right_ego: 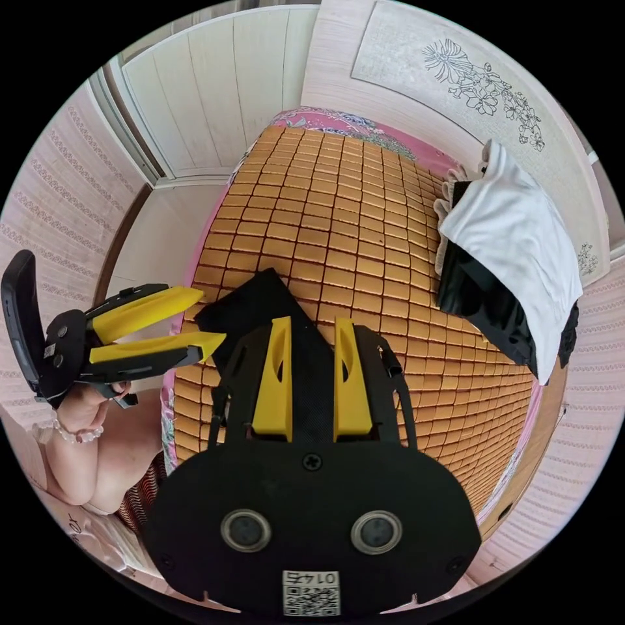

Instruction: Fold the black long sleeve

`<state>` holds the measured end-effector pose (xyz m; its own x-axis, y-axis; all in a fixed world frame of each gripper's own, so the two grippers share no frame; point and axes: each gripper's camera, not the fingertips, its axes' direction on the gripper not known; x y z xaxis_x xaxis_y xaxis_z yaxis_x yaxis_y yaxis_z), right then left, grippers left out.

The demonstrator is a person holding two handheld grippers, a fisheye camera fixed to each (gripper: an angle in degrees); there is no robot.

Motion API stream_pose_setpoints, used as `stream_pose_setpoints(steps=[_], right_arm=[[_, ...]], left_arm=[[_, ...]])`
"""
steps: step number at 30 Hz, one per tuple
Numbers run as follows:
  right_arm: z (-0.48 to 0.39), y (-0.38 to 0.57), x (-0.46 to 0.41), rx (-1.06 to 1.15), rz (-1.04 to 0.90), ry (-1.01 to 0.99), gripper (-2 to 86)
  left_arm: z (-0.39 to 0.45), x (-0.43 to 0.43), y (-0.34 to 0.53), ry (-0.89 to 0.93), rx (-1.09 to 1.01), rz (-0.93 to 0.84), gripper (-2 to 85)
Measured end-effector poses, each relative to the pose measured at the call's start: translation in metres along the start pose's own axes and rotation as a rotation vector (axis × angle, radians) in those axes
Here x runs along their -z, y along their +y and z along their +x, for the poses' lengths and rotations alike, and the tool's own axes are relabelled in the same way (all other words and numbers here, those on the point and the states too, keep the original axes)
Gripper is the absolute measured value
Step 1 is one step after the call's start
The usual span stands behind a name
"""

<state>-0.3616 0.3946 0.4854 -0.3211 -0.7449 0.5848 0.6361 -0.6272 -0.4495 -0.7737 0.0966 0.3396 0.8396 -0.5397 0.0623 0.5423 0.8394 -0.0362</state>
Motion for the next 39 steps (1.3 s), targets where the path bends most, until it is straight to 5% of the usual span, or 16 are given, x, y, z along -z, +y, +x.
stream_pose_setpoints(steps=[10, 15, 21, 25, 28, 34, 39], right_arm=[[0.003, 0.055, -0.009, -0.056, 0.083, -0.020, -0.8], [0.038, 0.159, 0.053, -0.284, 0.300, -0.030, -0.9], [0.039, 0.400, 0.155, -0.642, 0.542, 0.149, -0.8], [-0.031, 0.582, 0.181, -0.909, 0.595, 0.197, -0.2], [-0.095, 0.688, 0.139, -1.136, 0.479, 0.196, 0.1], [-0.189, 0.805, -0.027, -1.475, 0.310, -0.058, 0.0], [-0.220, 0.832, -0.066, -1.548, 0.308, -0.072, -0.1]], left_arm=[[0.041, -0.002, 0.003, 0.019, -0.117, 0.033, 1.4], [0.105, 0.019, 0.012, 0.246, -0.272, 0.225, 0.4], [0.282, 0.053, 0.073, 0.650, -0.752, 0.285, 0.6], [0.383, 0.066, 0.165, 1.030, -0.990, 0.104, 1.1], [0.427, 0.045, 0.245, 1.139, -1.072, -0.142, 1.5], [0.471, -0.009, 0.359, 0.965, -1.378, -0.506, 2.3], [0.496, -0.020, 0.410, 0.969, -1.465, -0.592, 1.7]])
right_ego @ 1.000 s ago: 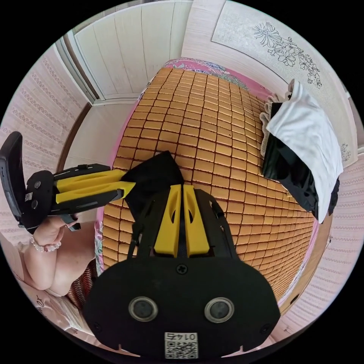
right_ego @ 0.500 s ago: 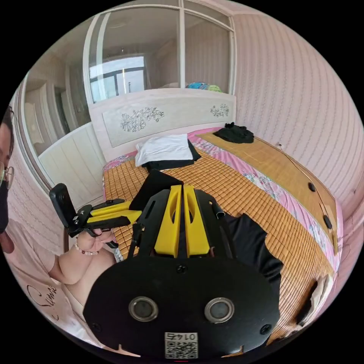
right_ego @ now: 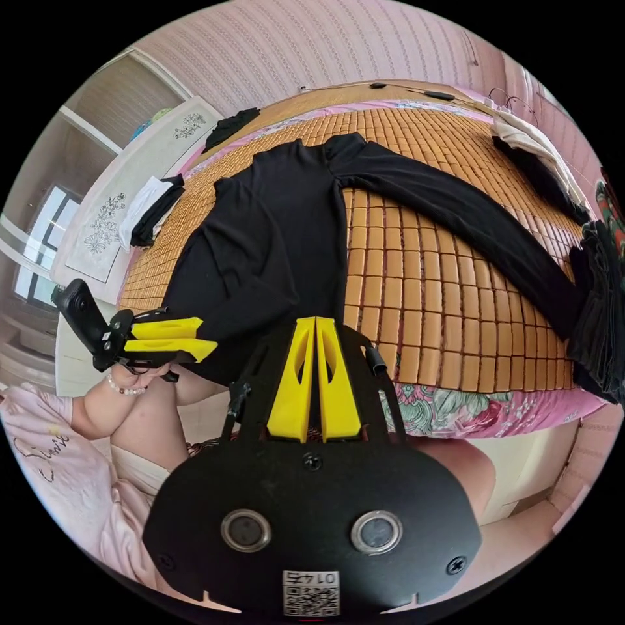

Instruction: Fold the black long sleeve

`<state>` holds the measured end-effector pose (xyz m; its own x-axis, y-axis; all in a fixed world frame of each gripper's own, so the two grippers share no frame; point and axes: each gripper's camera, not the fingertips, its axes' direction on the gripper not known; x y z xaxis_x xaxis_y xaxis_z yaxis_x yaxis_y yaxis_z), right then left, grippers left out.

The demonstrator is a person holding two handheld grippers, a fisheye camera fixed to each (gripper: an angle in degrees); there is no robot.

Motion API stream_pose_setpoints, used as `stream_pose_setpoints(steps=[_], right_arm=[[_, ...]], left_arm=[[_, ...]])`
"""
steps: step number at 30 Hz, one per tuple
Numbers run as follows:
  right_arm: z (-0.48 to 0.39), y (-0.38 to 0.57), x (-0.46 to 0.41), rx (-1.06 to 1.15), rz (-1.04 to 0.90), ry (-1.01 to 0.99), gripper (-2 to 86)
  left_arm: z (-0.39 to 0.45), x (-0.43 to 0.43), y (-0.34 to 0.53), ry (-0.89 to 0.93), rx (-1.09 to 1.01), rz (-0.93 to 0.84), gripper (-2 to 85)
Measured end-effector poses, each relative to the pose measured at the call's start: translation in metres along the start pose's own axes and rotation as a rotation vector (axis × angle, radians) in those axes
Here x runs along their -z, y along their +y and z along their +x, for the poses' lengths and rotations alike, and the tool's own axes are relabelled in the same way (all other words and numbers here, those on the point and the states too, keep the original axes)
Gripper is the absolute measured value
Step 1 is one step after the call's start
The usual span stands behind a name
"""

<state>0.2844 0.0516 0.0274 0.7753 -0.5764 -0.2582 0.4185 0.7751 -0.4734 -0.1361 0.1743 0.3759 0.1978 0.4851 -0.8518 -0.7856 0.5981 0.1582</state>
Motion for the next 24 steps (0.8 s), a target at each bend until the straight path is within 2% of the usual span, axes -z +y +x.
stream_pose_setpoints(steps=[7, 8, 10, 12, 14, 17, 19, 24], right_arm=[[-0.019, -0.010, -0.020, 0.105, -0.006, 0.065, 0.0], [-0.022, -0.013, -0.023, 0.116, -0.007, 0.075, 0.1], [-0.034, -0.028, -0.040, 0.168, -0.013, 0.096, 0.4], [-0.047, -0.049, -0.057, 0.230, -0.023, 0.116, 1.0], [-0.066, -0.079, -0.076, 0.313, -0.021, 0.128, 2.3], [-0.111, -0.154, -0.112, 0.464, 0.016, 0.075, 5.5], [-0.159, -0.225, -0.147, 0.574, 0.060, 0.015, 7.2], [-0.254, -0.353, -0.242, 0.662, 0.067, -0.026, 9.1]], left_arm=[[0.037, -0.062, -0.037, 0.122, -0.179, -0.093, 3.3], [0.037, -0.065, -0.042, 0.171, -0.180, -0.102, 3.7], [0.025, -0.056, -0.049, 0.157, -0.160, -0.064, 4.3], [-0.004, -0.033, -0.055, 0.039, -0.100, -0.014, 4.7], [-0.059, 0.007, -0.055, -0.229, 0.020, 0.030, 4.9], [-0.129, 0.046, -0.046, -0.538, 0.150, -0.039, 5.2], [-0.160, 0.055, -0.042, -0.648, 0.182, -0.108, 5.8], [-0.204, 0.051, -0.042, -0.620, 0.248, -0.152, 7.5]])
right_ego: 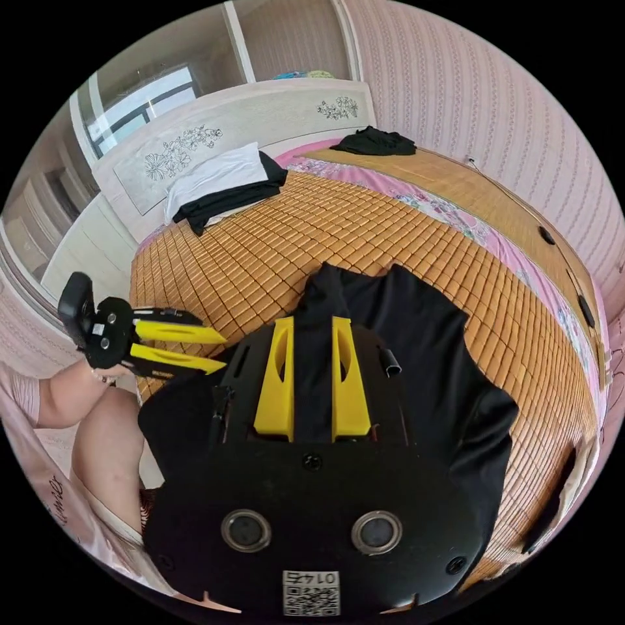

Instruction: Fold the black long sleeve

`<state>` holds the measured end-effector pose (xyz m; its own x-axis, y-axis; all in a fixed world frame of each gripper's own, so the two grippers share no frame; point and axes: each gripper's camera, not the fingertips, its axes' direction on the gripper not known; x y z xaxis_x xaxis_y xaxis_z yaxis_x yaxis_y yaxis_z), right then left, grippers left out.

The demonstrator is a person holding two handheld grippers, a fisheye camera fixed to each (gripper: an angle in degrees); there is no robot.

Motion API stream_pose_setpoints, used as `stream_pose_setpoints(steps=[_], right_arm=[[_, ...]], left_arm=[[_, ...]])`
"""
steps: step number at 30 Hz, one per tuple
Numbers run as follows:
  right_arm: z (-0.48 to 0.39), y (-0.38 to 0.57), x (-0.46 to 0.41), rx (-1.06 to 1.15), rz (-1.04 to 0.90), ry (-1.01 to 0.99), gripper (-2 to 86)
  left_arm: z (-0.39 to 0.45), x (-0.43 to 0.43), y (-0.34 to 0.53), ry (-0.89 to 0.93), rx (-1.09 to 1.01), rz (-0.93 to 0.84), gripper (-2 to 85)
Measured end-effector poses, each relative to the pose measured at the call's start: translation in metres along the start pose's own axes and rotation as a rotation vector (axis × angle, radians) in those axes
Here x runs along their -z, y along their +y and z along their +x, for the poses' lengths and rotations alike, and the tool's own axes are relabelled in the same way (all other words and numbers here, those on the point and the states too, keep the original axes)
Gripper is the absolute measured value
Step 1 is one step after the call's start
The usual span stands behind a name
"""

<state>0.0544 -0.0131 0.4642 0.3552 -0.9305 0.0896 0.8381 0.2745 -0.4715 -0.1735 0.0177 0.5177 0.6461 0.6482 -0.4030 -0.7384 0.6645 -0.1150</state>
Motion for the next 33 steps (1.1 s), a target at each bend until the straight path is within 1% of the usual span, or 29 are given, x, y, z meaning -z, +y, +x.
stream_pose_setpoints(steps=[2, 3, 4, 5, 6, 8, 9, 10, 11, 13, 14, 17, 18, 19, 20, 21, 23, 24, 25, 26, 28, 29, 31, 32, 33], right_arm=[[0.002, -0.041, -0.047, -0.005, -0.057, 0.008, 8.8], [0.005, -0.060, -0.081, -0.021, -0.137, 0.016, 7.7], [0.006, -0.072, -0.114, -0.031, -0.237, -0.003, 3.9], [0.005, -0.077, -0.126, -0.030, -0.273, -0.010, 1.9], [0.002, -0.085, -0.137, -0.030, -0.274, 0.005, 1.4], [-0.005, -0.095, -0.133, -0.028, -0.184, 0.029, 0.9], [-0.007, -0.102, -0.133, -0.032, -0.143, 0.018, 0.9], [-0.009, -0.107, -0.143, -0.034, -0.140, -0.004, 1.0], [-0.011, -0.108, -0.151, -0.036, -0.159, -0.006, 1.2], [-0.022, -0.109, -0.188, -0.018, -0.256, 0.012, 1.9], [-0.024, -0.109, -0.191, -0.017, -0.253, 0.016, 2.2], [-0.026, -0.100, -0.175, -0.054, -0.146, -0.012, 6.3], [-0.023, -0.089, -0.156, -0.088, -0.077, -0.012, 7.1], [-0.022, -0.069, -0.132, -0.113, 0.004, -0.012, 7.3], [-0.023, -0.056, -0.118, -0.121, 0.044, -0.007, 7.2], [-0.030, -0.024, -0.091, -0.126, 0.107, 0.019, 7.1], [-0.047, 0.038, -0.054, -0.121, 0.160, 0.079, 6.8], [-0.063, 0.089, -0.032, -0.136, 0.181, 0.145, 6.4], [-0.081, 0.144, -0.015, -0.167, 0.191, 0.217, 6.0], [-0.090, 0.172, -0.009, -0.189, 0.190, 0.248, 5.8], [-0.127, 0.284, 0.005, -0.313, 0.132, 0.368, 5.7], [-0.136, 0.309, 0.007, -0.346, 0.117, 0.404, 5.8], [-0.165, 0.399, 0.014, -0.490, 0.106, 0.605, 6.2], [-0.171, 0.417, 0.015, -0.520, 0.115, 0.661, 6.3], [-0.180, 0.448, 0.017, -0.584, 0.141, 0.772, 6.5]], left_arm=[[-0.001, -0.024, -0.008, 0.015, 0.001, -0.058, 6.8], [0.000, -0.029, -0.009, 0.027, -0.001, -0.066, 5.5], [-0.001, -0.030, -0.010, 0.080, -0.011, -0.047, 2.9], [-0.005, -0.030, -0.011, 0.106, 0.012, -0.050, 1.1], [-0.008, -0.029, -0.011, 0.105, 0.029, -0.056, 0.2], [-0.018, -0.020, -0.005, 0.062, 0.079, -0.025, -0.6], [-0.021, -0.020, -0.003, 0.049, 0.096, -0.023, -0.7], [-0.027, -0.022, -0.001, 0.041, 0.129, -0.027, -0.8], [-0.032, -0.028, 0.001, 0.064, 0.164, -0.044, -0.8], [-0.038, -0.031, 0.001, 0.096, 0.209, -0.041, -0.8], [-0.038, -0.031, 0.000, 0.087, 0.219, -0.055, -0.6], [-0.030, -0.023, 0.005, 0.018, 0.227, -0.083, 0.4], [-0.028, -0.020, 0.006, 0.005, 0.226, -0.086, 0.5], [-0.023, -0.013, 0.010, -0.003, 0.222, -0.081, 0.7], [-0.015, -0.004, 0.013, 0.009, 0.215, -0.066, 0.9], [-0.009, 0.001, 0.014, 0.015, 0.207, -0.053, 1.0], [0.022, 0.018, 0.015, 0.047, 0.156, -0.018, 1.0], [0.032, 0.020, 0.015, 0.059, 0.138, -0.015, 0.9], [0.054, 0.025, 0.014, 0.086, 0.096, -0.010, 0.8], [0.077, 0.028, 0.011, 0.120, 0.062, -0.002, 0.9], [0.112, 0.033, 0.006, 0.190, 0.016, 0.030, 1.3], [0.135, 0.036, 0.000, 0.228, -0.025, 0.055, 2.0], [0.169, 0.038, -0.013, 0.267, -0.111, 0.068, 4.9], [0.191, 0.041, -0.024, 0.286, -0.152, 0.082, 6.0], [0.201, 0.043, -0.029, 0.295, -0.173, 0.093, 6.6]])
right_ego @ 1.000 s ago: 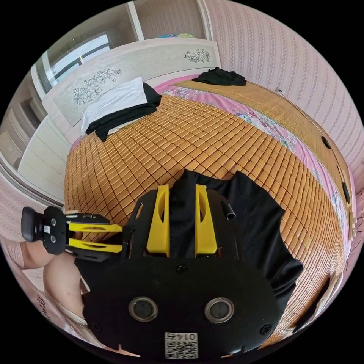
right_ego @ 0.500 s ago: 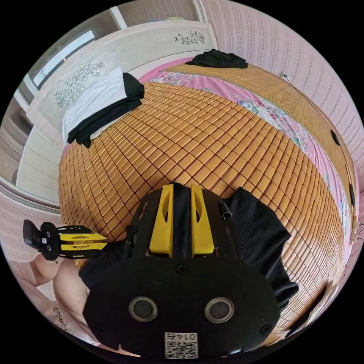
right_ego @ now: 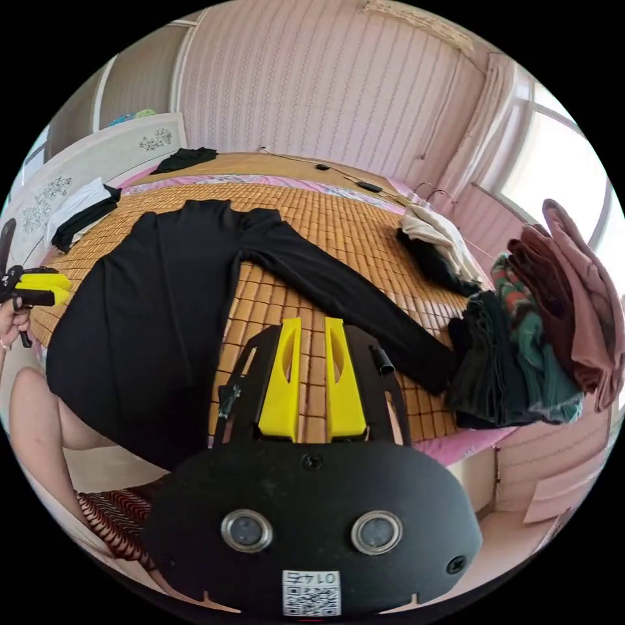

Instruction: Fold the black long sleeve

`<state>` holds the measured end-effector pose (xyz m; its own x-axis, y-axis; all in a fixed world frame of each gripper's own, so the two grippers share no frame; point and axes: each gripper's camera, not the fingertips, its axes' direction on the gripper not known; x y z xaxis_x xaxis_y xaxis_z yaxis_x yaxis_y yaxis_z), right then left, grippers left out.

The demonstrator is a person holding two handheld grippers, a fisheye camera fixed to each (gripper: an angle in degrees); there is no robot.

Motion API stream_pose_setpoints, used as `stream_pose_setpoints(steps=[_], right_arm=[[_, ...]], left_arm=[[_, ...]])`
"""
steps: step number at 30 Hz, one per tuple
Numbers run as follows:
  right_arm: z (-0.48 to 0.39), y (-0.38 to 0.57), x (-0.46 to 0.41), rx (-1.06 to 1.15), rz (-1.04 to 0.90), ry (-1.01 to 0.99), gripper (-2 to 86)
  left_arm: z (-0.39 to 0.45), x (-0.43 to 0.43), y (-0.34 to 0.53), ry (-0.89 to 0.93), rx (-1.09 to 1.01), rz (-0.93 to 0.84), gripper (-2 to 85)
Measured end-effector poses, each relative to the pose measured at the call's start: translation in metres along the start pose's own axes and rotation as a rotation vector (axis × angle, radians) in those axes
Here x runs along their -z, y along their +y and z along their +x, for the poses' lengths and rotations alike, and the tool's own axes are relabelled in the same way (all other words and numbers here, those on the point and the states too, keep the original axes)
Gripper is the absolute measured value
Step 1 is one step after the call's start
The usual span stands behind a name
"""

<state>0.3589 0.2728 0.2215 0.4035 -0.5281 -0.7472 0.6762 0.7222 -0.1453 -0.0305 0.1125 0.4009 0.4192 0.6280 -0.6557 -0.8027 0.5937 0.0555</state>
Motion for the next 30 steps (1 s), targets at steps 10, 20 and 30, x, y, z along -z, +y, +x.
stream_pose_setpoints(steps=[10, 20, 30], right_arm=[[0.051, 0.079, -0.028, -0.237, -0.037, 0.196, 10.5], [0.047, 0.122, -0.080, -0.346, -0.159, 0.049, 16.0], [0.060, 0.160, -0.088, -0.467, -0.126, 0.054, 11.0]], left_arm=[[0.144, -0.042, -0.141, 0.016, -0.397, 0.063, 10.8], [0.228, -0.160, -0.278, 0.019, -0.586, -0.010, 11.2], [0.251, -0.309, -0.358, 0.062, -0.504, -0.256, 11.3]])
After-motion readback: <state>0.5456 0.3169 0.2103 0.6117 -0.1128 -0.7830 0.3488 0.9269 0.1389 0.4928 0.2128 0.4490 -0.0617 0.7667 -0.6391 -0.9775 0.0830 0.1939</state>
